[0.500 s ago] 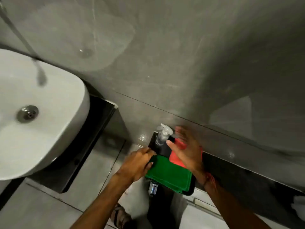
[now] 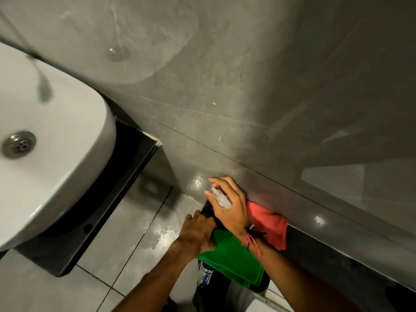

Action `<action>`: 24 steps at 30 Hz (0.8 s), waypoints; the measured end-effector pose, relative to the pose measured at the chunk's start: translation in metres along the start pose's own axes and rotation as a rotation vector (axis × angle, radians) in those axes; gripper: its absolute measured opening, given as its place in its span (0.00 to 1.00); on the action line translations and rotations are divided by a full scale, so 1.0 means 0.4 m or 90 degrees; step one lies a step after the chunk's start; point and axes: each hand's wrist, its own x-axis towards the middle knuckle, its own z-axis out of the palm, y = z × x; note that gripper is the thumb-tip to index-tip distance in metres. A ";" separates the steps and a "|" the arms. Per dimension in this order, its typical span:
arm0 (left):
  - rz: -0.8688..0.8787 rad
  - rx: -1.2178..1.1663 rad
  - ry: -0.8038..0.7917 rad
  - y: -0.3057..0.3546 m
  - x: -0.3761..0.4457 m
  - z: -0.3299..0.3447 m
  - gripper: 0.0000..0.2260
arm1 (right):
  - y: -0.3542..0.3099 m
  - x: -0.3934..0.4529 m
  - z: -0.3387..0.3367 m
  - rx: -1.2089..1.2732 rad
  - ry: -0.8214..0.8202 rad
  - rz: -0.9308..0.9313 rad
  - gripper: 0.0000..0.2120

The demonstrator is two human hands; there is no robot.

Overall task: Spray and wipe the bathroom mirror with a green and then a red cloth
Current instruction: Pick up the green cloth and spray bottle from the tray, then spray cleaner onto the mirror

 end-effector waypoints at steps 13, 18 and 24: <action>0.141 -0.907 0.498 -0.107 -0.545 -0.528 0.14 | -0.565 0.179 -0.151 0.253 0.195 -0.098 0.25; 0.306 -0.885 0.592 -0.095 -0.721 -0.804 0.13 | -0.815 0.254 -0.224 0.307 0.224 -0.202 0.19; 0.377 -0.844 0.630 -0.036 -0.837 -1.031 0.15 | -1.023 0.330 -0.293 0.267 0.242 -0.302 0.33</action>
